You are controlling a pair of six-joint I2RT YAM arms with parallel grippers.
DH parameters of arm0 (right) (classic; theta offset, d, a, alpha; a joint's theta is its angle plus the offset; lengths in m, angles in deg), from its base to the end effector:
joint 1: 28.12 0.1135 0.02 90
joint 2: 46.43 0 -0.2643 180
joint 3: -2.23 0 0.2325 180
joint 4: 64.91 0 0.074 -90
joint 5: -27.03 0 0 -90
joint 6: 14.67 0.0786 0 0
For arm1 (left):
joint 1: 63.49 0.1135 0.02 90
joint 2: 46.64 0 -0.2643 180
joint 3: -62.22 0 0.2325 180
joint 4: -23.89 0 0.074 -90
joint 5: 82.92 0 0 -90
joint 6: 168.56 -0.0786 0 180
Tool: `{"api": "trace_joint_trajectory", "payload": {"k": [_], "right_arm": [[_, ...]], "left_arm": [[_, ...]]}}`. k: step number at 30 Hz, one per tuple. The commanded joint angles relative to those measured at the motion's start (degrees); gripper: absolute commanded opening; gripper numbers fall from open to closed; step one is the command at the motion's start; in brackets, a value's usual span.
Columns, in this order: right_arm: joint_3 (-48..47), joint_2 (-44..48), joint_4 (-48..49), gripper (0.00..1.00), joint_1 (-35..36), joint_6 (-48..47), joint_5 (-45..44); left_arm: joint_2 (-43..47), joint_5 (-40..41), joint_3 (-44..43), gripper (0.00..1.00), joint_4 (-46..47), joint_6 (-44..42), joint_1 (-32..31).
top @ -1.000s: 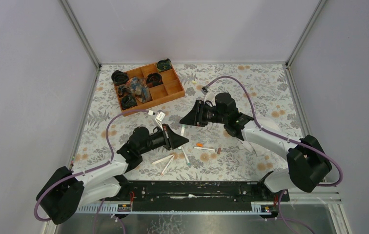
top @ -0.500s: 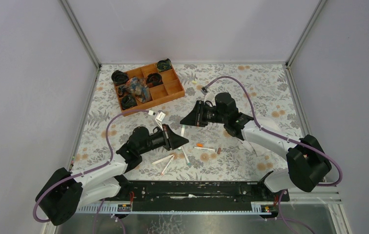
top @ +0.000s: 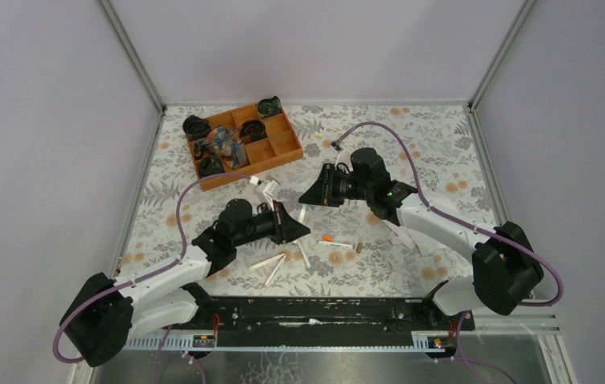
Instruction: Insert the pens into the pen caps
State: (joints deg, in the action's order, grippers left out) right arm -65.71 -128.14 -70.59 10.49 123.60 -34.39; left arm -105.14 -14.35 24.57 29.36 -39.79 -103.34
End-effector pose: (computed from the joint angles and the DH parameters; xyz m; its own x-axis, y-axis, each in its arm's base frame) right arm 0.2442 0.2432 0.2721 -0.8452 0.1637 -0.5088 -0.4052 0.4245 0.8097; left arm 0.1667 -0.1765 0.2171 -0.7016 -0.1737 -0.6911 0.5484 0.4876 -0.6793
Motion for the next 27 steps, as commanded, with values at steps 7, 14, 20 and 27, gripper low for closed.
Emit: {"api": "trace_joint_trajectory", "payload": {"k": [7,14,20,27], "right_arm": [[-4.4,-1.0,-10.7,0.0,1.7,-2.7,-0.2],[-3.4,-1.3,-9.5,0.0,2.2,-0.7,0.6],[-2.4,-1.2,-9.2,0.0,2.4,0.1,2.0],[-0.2,-0.8,-7.9,0.0,3.4,1.5,3.4]], "left_arm": [[-1.8,4.3,-5.3,0.0,-4.9,-6.2,0.4],[-2.4,1.7,-4.2,0.0,-0.2,-4.3,0.4],[-2.7,0.5,-4.0,0.0,2.0,-4.0,0.4],[-3.7,-0.4,-4.8,0.0,3.1,-4.3,0.5]]}}
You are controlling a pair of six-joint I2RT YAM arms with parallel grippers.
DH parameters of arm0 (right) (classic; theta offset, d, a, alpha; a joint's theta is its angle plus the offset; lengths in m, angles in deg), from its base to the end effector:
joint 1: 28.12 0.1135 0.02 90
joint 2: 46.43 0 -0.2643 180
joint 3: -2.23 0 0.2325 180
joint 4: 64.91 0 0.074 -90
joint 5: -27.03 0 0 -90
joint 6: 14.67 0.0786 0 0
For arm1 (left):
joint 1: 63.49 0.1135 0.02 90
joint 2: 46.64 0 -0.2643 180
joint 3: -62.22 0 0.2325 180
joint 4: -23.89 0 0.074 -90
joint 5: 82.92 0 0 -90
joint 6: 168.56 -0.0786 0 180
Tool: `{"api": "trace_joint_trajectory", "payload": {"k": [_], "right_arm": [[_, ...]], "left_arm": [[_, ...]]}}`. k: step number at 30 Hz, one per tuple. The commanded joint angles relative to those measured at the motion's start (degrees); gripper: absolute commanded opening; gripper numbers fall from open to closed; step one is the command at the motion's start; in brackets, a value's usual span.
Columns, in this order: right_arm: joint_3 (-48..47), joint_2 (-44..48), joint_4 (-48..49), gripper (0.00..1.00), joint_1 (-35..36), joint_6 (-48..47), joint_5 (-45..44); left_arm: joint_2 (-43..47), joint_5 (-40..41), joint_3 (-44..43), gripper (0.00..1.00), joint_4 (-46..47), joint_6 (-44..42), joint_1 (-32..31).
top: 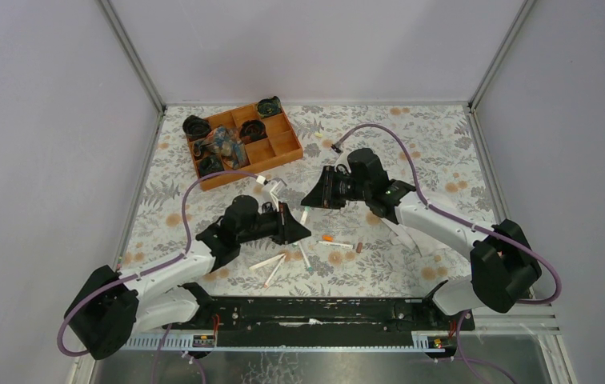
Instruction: Insert the pens into the pen caps
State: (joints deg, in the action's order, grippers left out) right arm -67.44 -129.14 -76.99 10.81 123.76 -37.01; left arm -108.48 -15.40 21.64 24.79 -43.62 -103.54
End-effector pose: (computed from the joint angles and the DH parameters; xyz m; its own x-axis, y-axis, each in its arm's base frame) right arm 0.2459 0.2429 0.2618 -0.8725 0.1599 -0.4618 -0.3324 0.4984 0.8007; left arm 0.1716 -0.1835 0.2112 -0.7160 -0.0895 -0.6923 0.5598 0.5190 -0.6460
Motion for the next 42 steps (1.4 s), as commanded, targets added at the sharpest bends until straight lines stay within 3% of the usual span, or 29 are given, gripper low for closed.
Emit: {"api": "trace_joint_trajectory", "payload": {"k": [1,18,37,42], "right_arm": [[1.8,0.3,-1.5,0.0,3.3,1.4,6.0],[8.5,3.5,5.8,0.0,4.1,5.6,10.2],[13.6,6.6,17.2,0.0,4.1,9.9,20.1],[13.9,7.6,16.3,0.0,4.1,8.4,22.2]], "left_arm": [[-0.5,0.6,-2.0,0.0,7.7,-0.5,0.6],[-1.5,-2.5,0.3,0.0,18.2,5.3,3.2],[-0.6,-4.6,2.5,0.0,21.9,7.6,4.8],[-0.5,-5.0,2.5,0.0,22.2,8.0,5.1]]}}
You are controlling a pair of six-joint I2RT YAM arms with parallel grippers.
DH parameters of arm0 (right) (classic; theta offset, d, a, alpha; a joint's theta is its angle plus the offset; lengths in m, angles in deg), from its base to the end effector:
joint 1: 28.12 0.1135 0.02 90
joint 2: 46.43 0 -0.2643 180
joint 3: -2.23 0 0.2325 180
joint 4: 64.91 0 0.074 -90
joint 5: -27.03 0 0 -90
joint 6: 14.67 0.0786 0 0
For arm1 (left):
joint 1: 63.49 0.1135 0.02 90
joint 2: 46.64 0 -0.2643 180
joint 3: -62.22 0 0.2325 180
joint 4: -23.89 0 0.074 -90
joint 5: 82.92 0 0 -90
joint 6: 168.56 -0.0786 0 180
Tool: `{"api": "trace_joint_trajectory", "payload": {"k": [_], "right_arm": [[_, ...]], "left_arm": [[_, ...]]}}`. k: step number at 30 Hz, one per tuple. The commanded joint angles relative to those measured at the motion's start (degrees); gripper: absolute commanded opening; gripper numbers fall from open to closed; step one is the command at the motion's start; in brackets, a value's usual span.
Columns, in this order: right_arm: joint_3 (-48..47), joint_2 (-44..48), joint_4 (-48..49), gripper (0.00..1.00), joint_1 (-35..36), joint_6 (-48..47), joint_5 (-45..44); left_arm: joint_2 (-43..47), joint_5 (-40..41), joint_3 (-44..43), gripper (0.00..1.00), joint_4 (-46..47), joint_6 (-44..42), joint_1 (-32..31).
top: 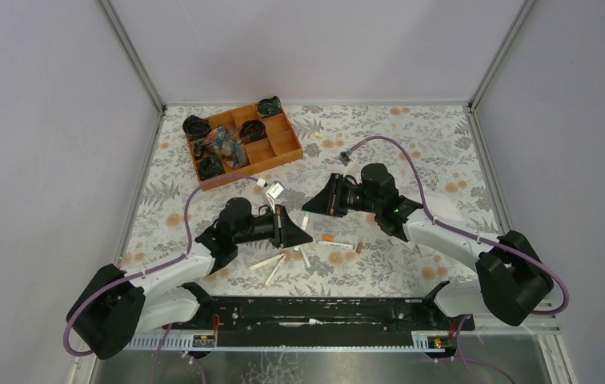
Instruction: Insert the pens into the pen caps
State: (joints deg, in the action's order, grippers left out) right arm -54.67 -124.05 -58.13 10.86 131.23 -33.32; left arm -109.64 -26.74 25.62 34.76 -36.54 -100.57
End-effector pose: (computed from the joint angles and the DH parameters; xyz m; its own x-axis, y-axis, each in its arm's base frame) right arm 0.2235 0.2308 0.2551 -0.8667 0.2244 -0.4454 -0.3607 0.3349 0.8705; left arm 0.1671 -0.1811 0.2083 -0.7804 -0.1073 -0.6160 0.5470 0.3603 -0.7557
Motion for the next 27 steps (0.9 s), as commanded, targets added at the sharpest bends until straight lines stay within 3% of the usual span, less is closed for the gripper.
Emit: {"api": "trace_joint_trajectory", "payload": {"k": [1,12,27], "right_arm": [[0.9,2.7,-3.4,0.0,4.1,0.2,18.7],[-1.7,3.4,-15.2,0.0,5.2,-6.1,17.3],[-2.8,1.1,-16.8,0.0,7.3,-3.1,13.7]], "left_arm": [[0.7,6.3,-1.5,0.0,12.2,1.0,2.1],[0.7,6.9,-3.6,0.0,7.1,-2.2,2.3],[-2.0,4.7,-11.1,0.0,-5.4,-13.4,1.2]]}}
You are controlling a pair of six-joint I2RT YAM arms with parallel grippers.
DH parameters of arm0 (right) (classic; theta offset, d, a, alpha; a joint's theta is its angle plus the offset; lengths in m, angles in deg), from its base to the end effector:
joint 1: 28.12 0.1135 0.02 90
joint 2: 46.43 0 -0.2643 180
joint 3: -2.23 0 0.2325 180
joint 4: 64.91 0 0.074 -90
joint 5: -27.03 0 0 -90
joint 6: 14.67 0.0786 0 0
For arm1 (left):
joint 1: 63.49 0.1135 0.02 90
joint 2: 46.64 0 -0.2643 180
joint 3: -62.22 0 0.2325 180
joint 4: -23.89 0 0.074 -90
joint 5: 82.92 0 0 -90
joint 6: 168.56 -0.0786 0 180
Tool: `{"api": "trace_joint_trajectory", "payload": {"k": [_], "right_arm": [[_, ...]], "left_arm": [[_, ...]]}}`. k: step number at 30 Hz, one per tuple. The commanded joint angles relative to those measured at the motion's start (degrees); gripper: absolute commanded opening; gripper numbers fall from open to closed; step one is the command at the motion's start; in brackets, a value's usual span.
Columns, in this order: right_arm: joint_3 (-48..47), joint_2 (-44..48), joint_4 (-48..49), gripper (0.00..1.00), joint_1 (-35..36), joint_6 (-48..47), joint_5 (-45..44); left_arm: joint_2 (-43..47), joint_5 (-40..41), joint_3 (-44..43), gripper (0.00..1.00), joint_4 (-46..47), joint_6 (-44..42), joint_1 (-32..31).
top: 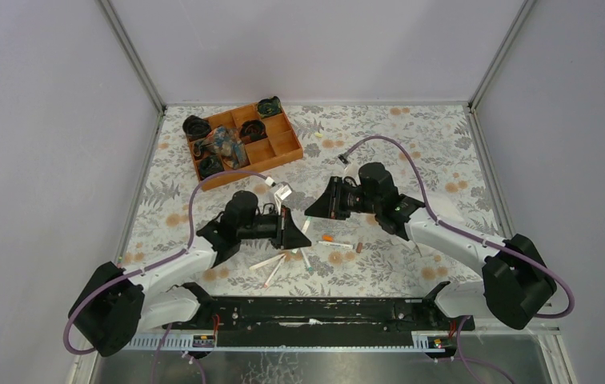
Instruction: Insert the pens into the pen caps
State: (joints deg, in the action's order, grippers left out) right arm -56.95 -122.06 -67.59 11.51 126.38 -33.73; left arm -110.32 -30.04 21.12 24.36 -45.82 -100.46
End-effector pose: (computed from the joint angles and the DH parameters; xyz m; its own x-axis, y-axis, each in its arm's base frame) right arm 0.2159 0.2286 0.2570 -0.8679 0.1623 -0.4694 -0.3770 0.4000 0.8354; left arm 0.1665 -0.1847 0.2097 -0.7539 0.0277 -0.6564 0.6165 0.3754 -0.6921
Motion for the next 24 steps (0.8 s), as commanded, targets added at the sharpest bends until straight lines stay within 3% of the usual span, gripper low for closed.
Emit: {"api": "trace_joint_trajectory", "payload": {"k": [1,13,24], "right_arm": [[-0.7,-1.0,-7.5,0.0,6.8,1.7,13.9],[-2.2,-2.7,-13.6,0.0,8.9,-0.6,11.6],[0.0,-1.9,-8.6,0.0,10.9,1.9,14.0]], "left_arm": [[-1.7,8.2,-7.2,0.0,4.1,-4.8,0.7],[-3.2,9.1,-9.6,0.0,-0.1,-8.5,-1.3],[-3.3,5.3,-9.0,0.0,4.4,-7.2,-1.3]]}}
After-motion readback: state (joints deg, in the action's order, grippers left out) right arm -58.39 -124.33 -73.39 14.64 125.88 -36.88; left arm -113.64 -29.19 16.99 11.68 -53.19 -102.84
